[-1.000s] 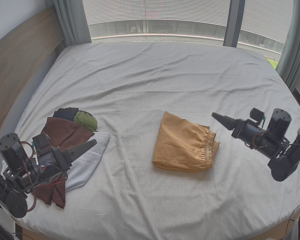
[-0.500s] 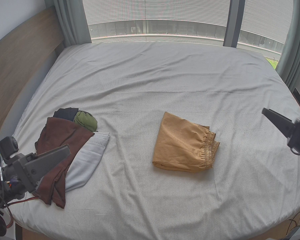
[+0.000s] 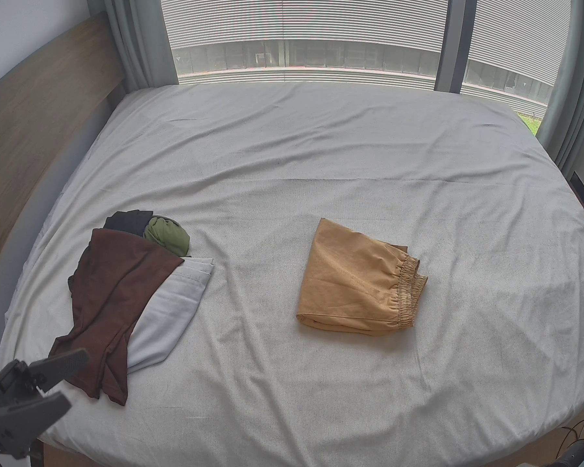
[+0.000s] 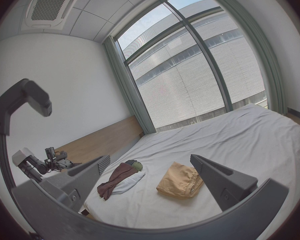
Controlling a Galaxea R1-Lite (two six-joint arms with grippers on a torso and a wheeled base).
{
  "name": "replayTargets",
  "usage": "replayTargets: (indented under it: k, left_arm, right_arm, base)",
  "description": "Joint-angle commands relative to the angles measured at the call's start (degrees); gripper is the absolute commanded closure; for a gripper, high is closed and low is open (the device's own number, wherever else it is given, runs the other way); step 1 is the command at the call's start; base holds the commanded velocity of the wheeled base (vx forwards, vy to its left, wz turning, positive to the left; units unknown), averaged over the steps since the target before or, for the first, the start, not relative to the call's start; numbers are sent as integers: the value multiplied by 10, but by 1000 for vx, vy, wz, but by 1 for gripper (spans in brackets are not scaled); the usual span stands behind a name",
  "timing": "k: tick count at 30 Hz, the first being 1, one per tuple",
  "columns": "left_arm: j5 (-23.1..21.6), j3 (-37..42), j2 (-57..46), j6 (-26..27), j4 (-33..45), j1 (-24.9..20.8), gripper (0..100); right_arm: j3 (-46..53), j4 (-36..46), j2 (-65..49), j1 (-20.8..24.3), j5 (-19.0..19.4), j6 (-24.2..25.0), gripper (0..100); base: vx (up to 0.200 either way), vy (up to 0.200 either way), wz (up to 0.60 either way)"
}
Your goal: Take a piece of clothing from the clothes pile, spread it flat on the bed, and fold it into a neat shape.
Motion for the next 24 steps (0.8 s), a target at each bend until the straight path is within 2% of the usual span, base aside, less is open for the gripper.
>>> replayTargets:
  k: [1,6,7,8,12,14,17,19,22,24]
  left_arm:
    - [-13,-17,-316,19,224,55,0]
    - [-8,-15,-361,22,253,70,0]
    - [3,-13,-362,44,254,70,0]
    - [23,-9,-362,71,256,70,0]
    - [112,24,-362,173,264,70,0]
    - [149,36,-362,226,275,70,0]
    - [212,36,-362,254,293,70,0]
    - [228,36,-362,252,293,70,0]
    - [241,36,-362,254,301,70,0]
    - [283,36,-362,269,324,70,0]
  right_arm:
    - [72,124,-237,-61,6,-29,0]
    - [109,126,-279,-68,28,-46,0]
    - [115,137,-286,-71,36,-59,0]
    - [115,147,-286,-71,21,-72,0]
    - [115,177,-285,-72,-134,-108,0]
    - [115,200,-286,-72,-180,-133,0]
    - [115,234,-286,-72,-234,-148,0]
    - [115,261,-286,-72,-243,-146,0]
    - [115,255,-286,-72,-248,-145,0]
    - [115,255,-286,-72,-251,-151,0]
  base:
    - [0,0,0]
    - [0,0,0]
    - [0,0,0]
    - [0,0,0]
    - [0,0,0]
    - [0,0,0]
    - [0,0,0]
    - [0,0,0]
    - [0,0,0]
    - [0,0,0]
